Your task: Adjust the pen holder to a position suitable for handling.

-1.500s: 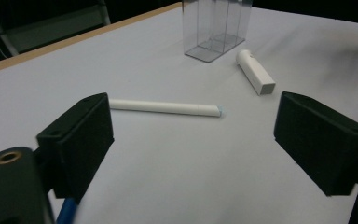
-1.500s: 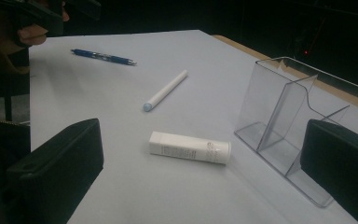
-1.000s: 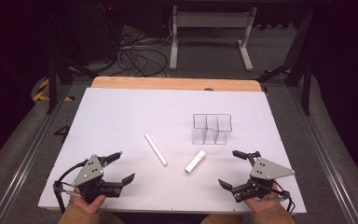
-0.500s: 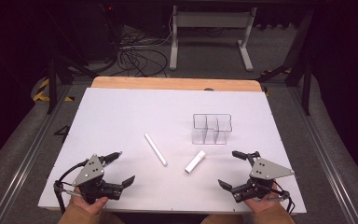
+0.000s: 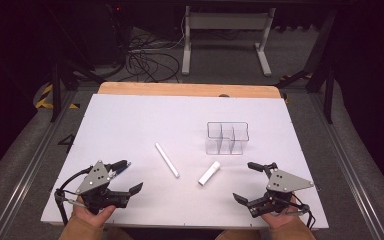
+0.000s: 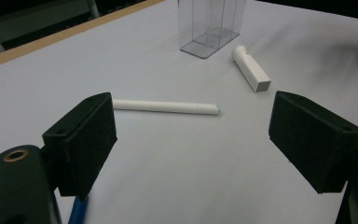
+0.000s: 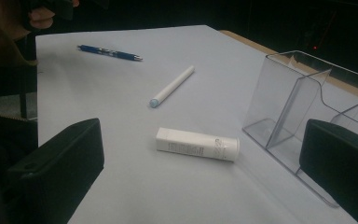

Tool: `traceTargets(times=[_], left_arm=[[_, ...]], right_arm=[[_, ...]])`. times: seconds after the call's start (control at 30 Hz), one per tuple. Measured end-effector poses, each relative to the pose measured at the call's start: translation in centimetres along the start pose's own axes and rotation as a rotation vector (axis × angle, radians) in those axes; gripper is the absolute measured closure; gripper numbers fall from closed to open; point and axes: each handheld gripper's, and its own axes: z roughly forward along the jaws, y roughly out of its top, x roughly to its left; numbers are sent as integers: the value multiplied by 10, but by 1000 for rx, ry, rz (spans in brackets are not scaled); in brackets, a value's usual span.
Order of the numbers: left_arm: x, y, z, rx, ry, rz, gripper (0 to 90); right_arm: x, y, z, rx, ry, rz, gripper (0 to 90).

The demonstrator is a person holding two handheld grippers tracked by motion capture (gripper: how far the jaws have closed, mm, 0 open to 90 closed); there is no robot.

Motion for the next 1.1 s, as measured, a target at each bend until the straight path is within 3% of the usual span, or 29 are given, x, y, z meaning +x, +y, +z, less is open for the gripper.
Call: traceTargets(times=[1.1], left_arm=[[18, 16, -4, 45, -8, -9, 161]], right_arm=[[0, -1, 1, 1, 3, 6, 3]])
